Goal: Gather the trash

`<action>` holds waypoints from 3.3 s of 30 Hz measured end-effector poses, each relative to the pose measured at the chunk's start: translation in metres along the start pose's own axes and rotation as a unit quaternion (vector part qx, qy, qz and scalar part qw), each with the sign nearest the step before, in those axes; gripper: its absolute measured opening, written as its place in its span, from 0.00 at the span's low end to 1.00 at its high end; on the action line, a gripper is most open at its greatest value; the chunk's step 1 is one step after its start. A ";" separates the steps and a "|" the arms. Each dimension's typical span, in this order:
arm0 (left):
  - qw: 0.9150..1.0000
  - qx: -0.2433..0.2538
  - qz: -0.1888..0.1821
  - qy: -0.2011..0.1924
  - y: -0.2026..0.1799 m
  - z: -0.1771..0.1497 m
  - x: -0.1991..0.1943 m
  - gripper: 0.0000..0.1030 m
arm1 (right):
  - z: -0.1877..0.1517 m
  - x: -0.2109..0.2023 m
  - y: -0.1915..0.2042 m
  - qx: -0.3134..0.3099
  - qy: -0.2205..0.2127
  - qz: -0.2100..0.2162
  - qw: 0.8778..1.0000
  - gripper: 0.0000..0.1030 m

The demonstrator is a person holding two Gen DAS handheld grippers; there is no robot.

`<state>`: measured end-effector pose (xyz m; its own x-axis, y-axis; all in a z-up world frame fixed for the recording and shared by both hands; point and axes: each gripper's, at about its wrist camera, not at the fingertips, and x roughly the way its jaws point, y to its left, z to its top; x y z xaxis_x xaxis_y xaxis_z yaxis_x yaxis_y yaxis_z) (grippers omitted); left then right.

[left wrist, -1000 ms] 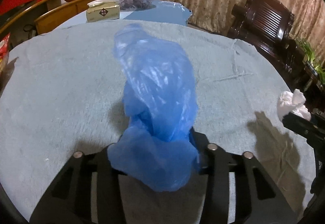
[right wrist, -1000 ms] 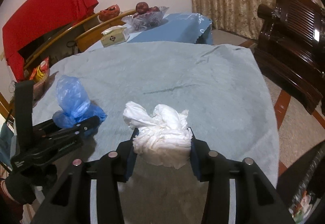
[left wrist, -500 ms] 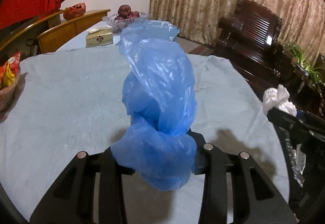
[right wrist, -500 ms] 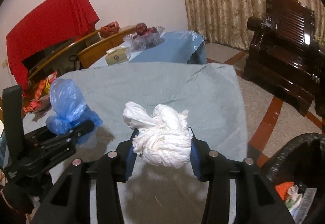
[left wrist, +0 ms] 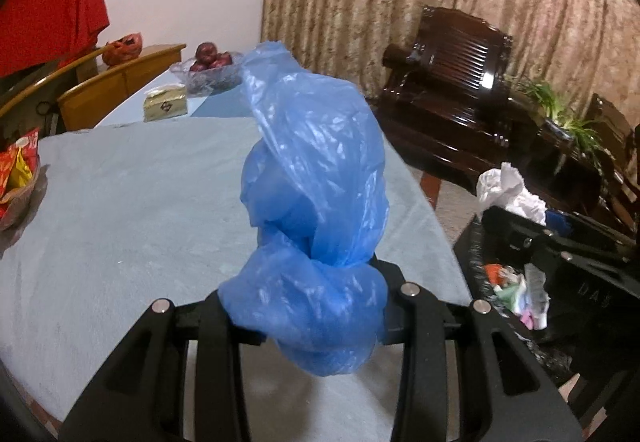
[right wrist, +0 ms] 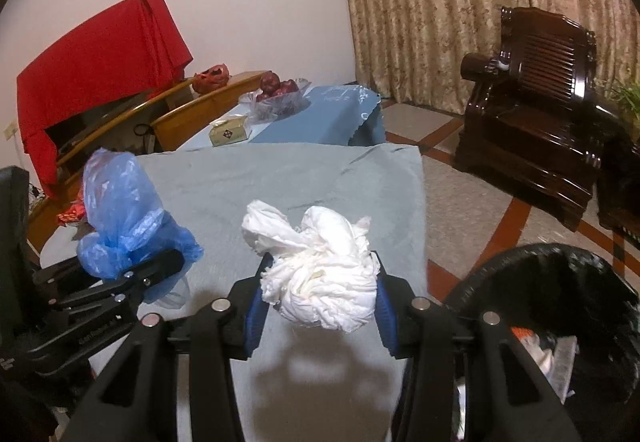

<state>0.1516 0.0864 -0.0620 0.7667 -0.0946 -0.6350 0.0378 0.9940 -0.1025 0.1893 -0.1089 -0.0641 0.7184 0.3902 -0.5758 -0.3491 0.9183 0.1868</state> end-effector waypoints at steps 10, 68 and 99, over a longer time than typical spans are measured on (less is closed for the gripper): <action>1.000 0.013 -0.013 -0.019 -0.034 -0.016 -0.034 0.34 | -0.024 -0.049 -0.015 0.010 -0.012 -0.012 1.000 0.44; 0.978 0.148 -0.146 0.012 -0.227 -0.024 0.066 0.36 | -0.079 -0.112 -0.222 0.115 -0.021 -0.166 0.979 0.44; 0.982 0.126 -0.137 0.017 -0.174 -0.028 0.015 0.91 | -0.084 -0.146 -0.190 0.112 -0.032 -0.169 0.979 0.94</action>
<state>0.1387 -0.0891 -0.0752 0.6846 -0.3577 -0.6351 0.4000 0.9128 -0.0828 0.1004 -0.3459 -0.0822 0.8082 0.0581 -0.5860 0.0511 0.9845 0.1680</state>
